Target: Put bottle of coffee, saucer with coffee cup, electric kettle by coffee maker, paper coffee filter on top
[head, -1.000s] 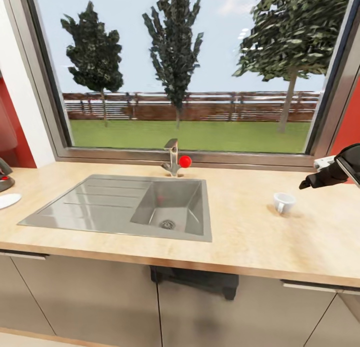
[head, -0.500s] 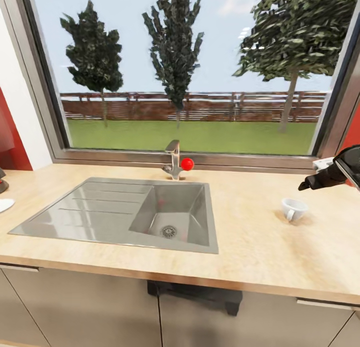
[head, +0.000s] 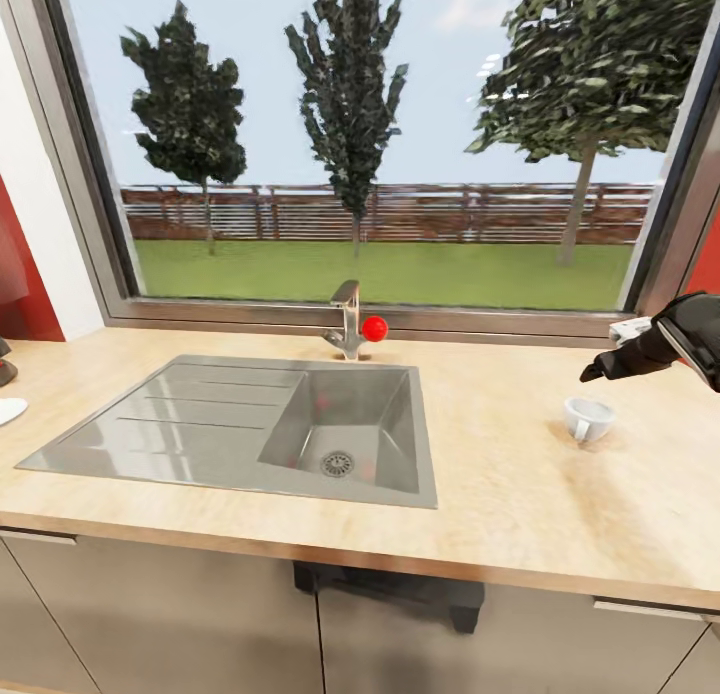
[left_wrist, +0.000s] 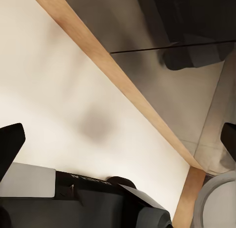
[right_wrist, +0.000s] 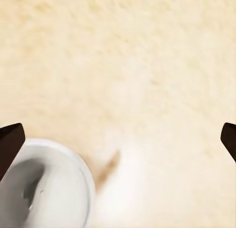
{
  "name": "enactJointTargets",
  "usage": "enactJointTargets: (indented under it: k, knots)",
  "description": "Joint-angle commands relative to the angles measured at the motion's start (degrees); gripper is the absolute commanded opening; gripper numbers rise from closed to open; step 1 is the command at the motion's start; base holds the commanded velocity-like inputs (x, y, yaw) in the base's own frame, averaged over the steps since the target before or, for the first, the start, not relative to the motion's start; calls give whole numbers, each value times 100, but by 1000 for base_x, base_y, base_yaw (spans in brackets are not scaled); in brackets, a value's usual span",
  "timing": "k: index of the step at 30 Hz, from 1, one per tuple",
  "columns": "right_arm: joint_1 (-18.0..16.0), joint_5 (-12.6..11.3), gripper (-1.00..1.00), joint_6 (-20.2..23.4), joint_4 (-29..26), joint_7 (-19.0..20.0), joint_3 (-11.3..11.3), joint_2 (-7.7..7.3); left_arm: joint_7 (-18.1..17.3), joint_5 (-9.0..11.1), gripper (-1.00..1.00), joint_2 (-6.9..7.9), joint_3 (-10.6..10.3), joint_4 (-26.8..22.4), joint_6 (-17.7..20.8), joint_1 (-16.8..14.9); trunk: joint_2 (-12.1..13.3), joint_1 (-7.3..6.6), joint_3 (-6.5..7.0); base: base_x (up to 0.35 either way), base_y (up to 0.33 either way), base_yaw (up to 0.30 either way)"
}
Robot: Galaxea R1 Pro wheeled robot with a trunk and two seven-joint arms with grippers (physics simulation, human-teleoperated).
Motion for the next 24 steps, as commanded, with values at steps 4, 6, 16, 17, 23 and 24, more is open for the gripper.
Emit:
enactJointTargets:
  k: [4,6,16,17,23,24]
  knots:
    - [-8,-6,100,15,-7,35,36,-6,-22,-20,100,1,45,1,51,-3,-3,0,-7,-63,0,0]
    - [-8,-6,100,15,-7,38,36,-5,-22,-20,100,1,45,1,51,-3,-3,0,-7,-171,0,0]
    - [-8,38,100,15,217,29,36,-13,-22,-20,100,1,45,1,51,-3,-3,0,-7,-76,0,0]
    - [-8,41,100,15,241,28,36,-13,-22,-20,100,1,45,1,51,-3,-3,0,-7,-35,0,0]
    - [-8,58,100,15,335,19,36,-22,-22,-20,100,1,45,1,51,-3,-3,0,-7,-15,0,0]
    - [-8,59,100,15,339,18,36,-24,-22,-20,100,1,45,1,51,-3,-3,0,-7,-2,0,0]
